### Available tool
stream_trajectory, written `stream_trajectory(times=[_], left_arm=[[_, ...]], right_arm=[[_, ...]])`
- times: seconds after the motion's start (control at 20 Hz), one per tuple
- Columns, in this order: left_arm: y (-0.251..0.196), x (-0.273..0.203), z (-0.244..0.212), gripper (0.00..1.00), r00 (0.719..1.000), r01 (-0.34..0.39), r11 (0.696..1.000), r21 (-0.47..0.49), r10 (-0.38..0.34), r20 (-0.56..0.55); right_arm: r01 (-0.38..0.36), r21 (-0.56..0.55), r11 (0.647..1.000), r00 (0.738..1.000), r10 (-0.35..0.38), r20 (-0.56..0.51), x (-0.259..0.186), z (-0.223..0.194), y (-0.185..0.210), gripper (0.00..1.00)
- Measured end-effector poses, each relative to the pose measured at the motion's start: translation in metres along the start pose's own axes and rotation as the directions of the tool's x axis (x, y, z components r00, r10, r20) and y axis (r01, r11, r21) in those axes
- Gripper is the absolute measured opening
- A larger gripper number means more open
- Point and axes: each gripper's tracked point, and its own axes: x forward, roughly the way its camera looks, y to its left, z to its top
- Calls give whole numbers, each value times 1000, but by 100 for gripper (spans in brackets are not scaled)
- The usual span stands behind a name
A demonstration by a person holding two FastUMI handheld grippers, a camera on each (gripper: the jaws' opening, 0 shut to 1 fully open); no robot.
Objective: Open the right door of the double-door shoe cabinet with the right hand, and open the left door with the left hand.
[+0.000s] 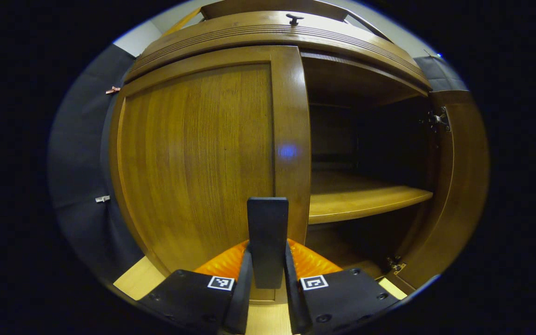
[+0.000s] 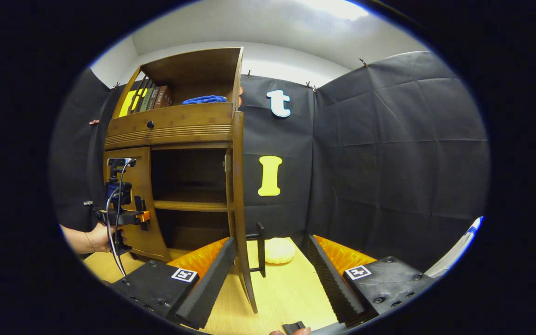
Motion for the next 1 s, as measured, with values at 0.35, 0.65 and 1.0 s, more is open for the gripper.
stream_trajectory(times=[0.35, 0.65, 1.0], left_arm=[[5, -27, -5, 34, 999, 37, 999, -18, -37, 4], [24, -83, -12, 34, 998, 60, 998, -12, -59, 20], [62, -143, -24, 31, 999, 50, 999, -17, -50, 17]], right_arm=[[-44, -11, 999, 999, 45, 8, 5, 3, 25, 94], [-78, -4, 997, 997, 79, 10, 6, -3, 52, 95], [-127, 10, 992, 992, 126, 8, 13, -9, 96, 100]])
